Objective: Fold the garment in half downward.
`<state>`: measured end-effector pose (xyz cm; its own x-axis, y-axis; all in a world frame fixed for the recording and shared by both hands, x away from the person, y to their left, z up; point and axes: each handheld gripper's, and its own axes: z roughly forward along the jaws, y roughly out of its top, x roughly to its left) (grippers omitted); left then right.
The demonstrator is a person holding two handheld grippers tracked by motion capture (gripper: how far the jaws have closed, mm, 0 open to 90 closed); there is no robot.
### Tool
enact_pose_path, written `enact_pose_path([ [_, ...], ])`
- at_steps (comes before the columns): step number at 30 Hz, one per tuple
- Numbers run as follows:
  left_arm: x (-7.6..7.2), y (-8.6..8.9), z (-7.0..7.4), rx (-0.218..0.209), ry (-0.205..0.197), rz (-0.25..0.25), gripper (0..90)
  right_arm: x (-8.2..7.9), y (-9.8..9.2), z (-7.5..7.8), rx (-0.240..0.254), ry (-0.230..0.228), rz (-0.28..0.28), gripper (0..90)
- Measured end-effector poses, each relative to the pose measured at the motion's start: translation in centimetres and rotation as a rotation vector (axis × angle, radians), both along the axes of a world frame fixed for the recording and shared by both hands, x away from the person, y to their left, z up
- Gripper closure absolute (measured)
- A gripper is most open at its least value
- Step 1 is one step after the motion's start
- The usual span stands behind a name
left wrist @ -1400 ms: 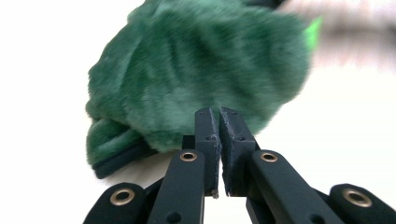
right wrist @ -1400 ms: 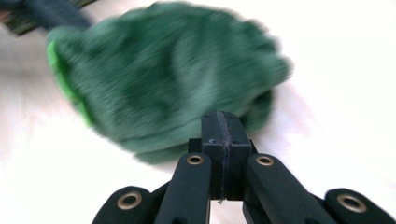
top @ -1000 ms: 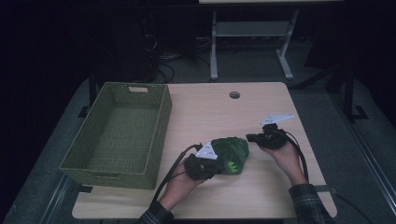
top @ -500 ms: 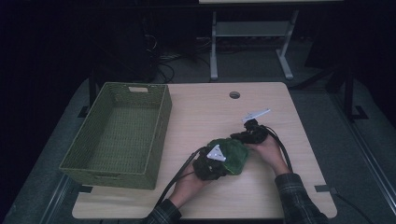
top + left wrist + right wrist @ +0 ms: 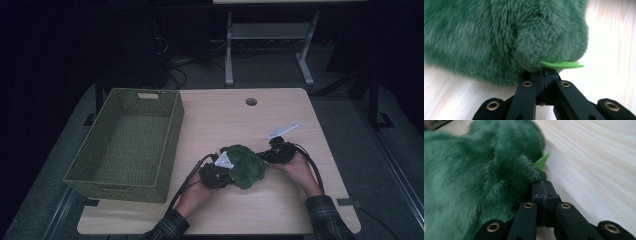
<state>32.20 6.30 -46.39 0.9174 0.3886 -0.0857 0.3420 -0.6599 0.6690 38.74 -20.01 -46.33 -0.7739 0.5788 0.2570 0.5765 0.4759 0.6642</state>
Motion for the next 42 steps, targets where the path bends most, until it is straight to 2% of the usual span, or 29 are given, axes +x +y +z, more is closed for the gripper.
enact_pose_path([
  [7, 0.4, 1.5, 0.0, -0.005, -0.011, 0.014, 88.0, -2.7, -0.4, -0.1, 0.022, -0.011, 0.021, 89.7],
  [10, 0.7, 1.8, -0.1, -0.006, -0.011, 0.016, 88.0, -3.6, -0.3, 0.0, 0.018, -0.006, 0.031, 89.7],
  [11, 0.8, 1.9, -0.1, -0.017, -0.007, 0.028, 88.0, -4.0, -0.3, 0.0, 0.013, -0.012, 0.034, 89.7],
  [12, 0.9, 2.0, 0.0, -0.007, -0.011, 0.022, 88.0, -4.4, -0.3, 0.0, 0.014, -0.019, 0.036, 89.7],
  [17, 1.2, 2.4, -0.1, -0.021, -0.009, 0.037, 88.0, -6.0, -0.4, 0.1, 0.009, -0.026, 0.047, 89.5],
  [22, 1.3, 2.5, 0.0, -0.015, -0.009, 0.029, 87.9, -7.3, -0.3, 0.1, 0.004, -0.047, 0.042, 88.5],
  [28, 1.4, 2.9, 0.1, -0.025, -0.004, 0.038, 86.7, -7.5, -1.1, 0.2, 0.013, -0.068, -0.027, 79.0],
  [31, 1.5, 3.3, 0.4, -0.030, 0.000, 0.041, 83.5, -7.8, -2.0, 0.4, 0.016, -0.066, -0.087, 66.0],
  [33, 1.3, 3.5, 0.6, -0.032, -0.008, 0.053, 80.9, -8.1, -2.7, 0.3, 0.014, -0.096, -0.129, 58.8],
  [35, 1.2, 3.8, 0.9, -0.024, -0.022, 0.053, 76.6, -8.4, -3.6, 0.0, -0.001, -0.104, -0.180, 49.3],
  [37, 1.0, 4.1, 1.2, -0.026, -0.022, 0.053, 73.1, -8.5, -4.3, -0.3, -0.028, -0.109, -0.209, 42.3],
  [42, 0.7, 4.7, 1.8, -0.013, -0.025, 0.053, 58.5, -8.7, -6.2, -0.9, -0.073, -0.126, -0.288, 33.7],
])
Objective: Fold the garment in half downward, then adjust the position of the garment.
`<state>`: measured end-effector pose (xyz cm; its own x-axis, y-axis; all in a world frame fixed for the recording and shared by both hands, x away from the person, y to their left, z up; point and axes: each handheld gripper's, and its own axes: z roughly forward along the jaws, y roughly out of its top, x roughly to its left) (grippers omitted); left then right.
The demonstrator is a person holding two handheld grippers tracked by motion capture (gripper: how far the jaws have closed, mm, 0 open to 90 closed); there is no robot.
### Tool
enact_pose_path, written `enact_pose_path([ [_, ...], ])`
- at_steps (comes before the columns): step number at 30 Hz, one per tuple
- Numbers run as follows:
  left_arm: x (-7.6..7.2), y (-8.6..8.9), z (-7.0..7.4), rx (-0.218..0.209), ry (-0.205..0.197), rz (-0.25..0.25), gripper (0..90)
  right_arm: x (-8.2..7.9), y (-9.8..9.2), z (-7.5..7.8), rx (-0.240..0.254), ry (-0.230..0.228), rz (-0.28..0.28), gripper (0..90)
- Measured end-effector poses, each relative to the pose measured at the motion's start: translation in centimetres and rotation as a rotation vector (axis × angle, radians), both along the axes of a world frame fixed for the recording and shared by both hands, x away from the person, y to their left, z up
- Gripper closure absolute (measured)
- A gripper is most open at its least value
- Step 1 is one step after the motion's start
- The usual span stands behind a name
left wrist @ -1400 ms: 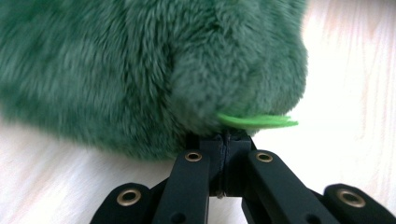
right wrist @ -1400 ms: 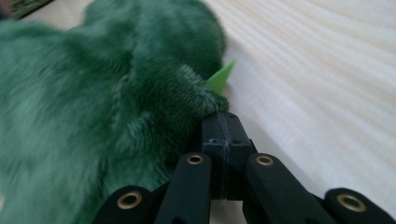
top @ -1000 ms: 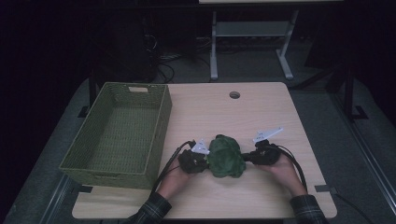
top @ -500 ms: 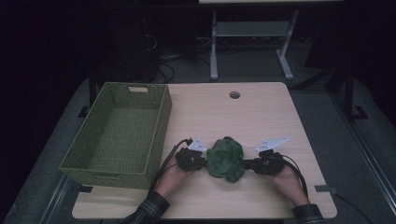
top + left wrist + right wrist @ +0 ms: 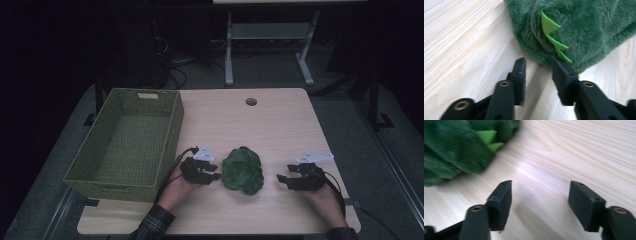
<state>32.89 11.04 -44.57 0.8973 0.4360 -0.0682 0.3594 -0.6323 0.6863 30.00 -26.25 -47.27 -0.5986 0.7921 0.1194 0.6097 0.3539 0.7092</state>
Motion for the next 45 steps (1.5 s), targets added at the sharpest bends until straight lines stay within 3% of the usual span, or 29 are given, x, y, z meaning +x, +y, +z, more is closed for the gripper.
enact_pose_path([
  [9, -0.4, 0.0, 1.3, -0.002, -0.010, -0.016, 35.6, -0.1, -1.2, -0.8, -0.029, -0.053, -0.065, 19.9],
  [11, -0.4, -0.1, 1.7, 0.003, -0.016, -0.025, 32.2, 0.0, -1.1, -1.0, -0.064, -0.067, -0.081, 14.7],
  [21, -0.2, -1.6, 3.4, 0.027, -0.035, -0.076, 18.2, 0.1, -1.1, -1.0, -0.066, -0.064, -0.089, 14.0],
  [29, 0.4, -3.3, 4.8, 0.064, -0.062, -0.142, 16.5, 0.1, -1.1, -1.0, -0.065, -0.064, -0.090, 14.0],
  [33, 0.9, -4.1, 5.1, 0.077, -0.054, -0.172, 15.8, 0.1, -1.1, -1.0, -0.065, -0.064, -0.091, 14.1],
  [45, 2.1, -5.9, 3.7, 0.140, -0.024, -0.241, 15.1, 0.1, -1.1, -1.0, -0.066, -0.064, -0.091, 14.1],
])
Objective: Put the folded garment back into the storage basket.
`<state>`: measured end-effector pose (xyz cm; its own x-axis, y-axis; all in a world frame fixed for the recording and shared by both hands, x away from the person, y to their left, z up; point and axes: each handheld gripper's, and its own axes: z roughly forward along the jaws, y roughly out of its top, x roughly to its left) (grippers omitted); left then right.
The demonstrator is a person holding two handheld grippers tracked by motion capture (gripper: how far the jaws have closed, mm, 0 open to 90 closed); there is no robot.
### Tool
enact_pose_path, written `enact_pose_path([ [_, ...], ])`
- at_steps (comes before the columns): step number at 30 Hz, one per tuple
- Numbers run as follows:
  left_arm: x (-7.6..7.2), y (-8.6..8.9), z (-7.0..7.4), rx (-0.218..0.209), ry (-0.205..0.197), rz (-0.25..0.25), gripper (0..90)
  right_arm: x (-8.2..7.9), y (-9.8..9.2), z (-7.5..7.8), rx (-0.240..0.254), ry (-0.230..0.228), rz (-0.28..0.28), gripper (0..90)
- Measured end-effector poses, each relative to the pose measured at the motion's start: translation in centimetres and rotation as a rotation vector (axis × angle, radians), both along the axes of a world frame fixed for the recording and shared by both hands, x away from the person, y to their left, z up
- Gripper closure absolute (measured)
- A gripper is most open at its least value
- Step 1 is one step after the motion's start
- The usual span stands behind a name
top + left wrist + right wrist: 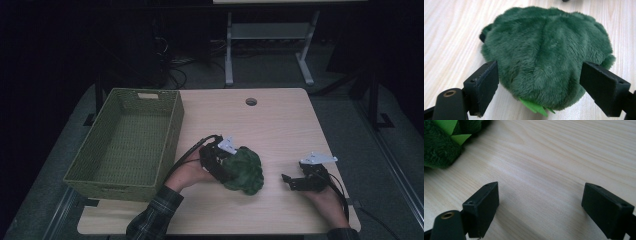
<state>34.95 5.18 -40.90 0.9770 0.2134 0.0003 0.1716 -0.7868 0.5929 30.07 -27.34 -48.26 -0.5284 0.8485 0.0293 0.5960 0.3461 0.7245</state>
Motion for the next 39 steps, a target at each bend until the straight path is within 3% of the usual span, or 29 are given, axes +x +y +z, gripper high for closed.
enact_pose_path([
  [9, 0.2, -1.0, -1.8, 0.065, 0.044, -0.039, 15.2, 0.1, 0.0, 0.0, 0.000, 0.000, -0.002, 14.1],
  [18, 0.0, -1.7, -3.4, 0.120, 0.029, -0.046, 17.3, 0.1, 0.0, 0.0, 0.000, 0.000, -0.002, 14.2],
  [27, 0.2, -1.7, -3.7, 0.150, 0.006, -0.047, 34.3, 0.1, 0.0, 0.0, 0.001, 0.000, -0.005, 14.3],
  [34, 0.4, -1.6, -3.4, 0.155, 0.028, -0.051, 56.7, 0.0, 0.0, 0.0, 0.001, 0.000, -0.006, 14.4],
  [39, 0.5, -1.4, -3.2, 0.146, 0.037, -0.045, 64.3, 0.1, 0.0, 0.0, 0.001, 0.000, -0.005, 14.4],
])
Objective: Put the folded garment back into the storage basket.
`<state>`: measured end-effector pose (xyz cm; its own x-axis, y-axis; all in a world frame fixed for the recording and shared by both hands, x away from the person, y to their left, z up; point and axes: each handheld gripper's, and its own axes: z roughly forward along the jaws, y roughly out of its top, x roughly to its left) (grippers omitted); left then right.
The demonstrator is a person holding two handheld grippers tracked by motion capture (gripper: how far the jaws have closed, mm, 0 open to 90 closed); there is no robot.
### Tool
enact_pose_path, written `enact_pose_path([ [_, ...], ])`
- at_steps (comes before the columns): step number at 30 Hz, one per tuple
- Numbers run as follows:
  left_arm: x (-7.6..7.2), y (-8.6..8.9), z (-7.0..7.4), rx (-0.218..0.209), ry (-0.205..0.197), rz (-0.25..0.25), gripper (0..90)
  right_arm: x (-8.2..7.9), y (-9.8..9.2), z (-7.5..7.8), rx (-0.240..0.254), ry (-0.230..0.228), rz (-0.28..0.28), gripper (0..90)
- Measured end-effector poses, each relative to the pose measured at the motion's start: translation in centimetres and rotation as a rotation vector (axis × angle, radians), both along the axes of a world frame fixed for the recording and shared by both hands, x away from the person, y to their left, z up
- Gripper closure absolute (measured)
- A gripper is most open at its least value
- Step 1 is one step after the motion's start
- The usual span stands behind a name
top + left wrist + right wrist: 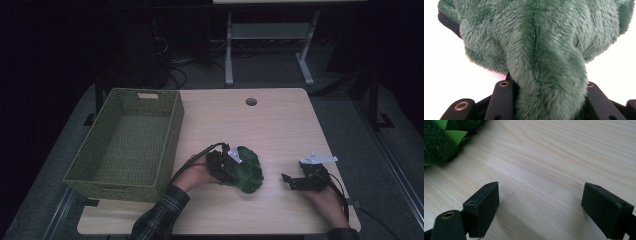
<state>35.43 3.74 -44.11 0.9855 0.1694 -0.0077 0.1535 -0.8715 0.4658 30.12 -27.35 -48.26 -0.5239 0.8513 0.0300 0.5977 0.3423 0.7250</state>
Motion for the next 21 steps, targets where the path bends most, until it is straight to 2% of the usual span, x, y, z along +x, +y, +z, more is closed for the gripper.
enact_pose_path([
  [5, -0.3, 0.0, 0.4, -0.005, -0.005, 0.009, 66.4, 0.0, 0.0, 0.0, 0.000, 0.000, 0.000, 14.4],
  [10, -0.3, 0.2, 0.9, -0.035, 0.014, 0.017, 66.7, 0.0, 0.0, 0.0, 0.000, 0.000, 0.000, 14.4],
  [13, -0.5, 0.3, 1.5, -0.056, 0.025, 0.030, 66.5, 0.0, 0.0, 0.0, -0.001, 0.000, 0.000, 14.4],
  [21, -0.7, 0.8, 3.6, -0.078, 0.022, 0.066, 66.2, 0.0, 0.0, 0.0, 0.000, 0.000, 0.000, 14.5],
])
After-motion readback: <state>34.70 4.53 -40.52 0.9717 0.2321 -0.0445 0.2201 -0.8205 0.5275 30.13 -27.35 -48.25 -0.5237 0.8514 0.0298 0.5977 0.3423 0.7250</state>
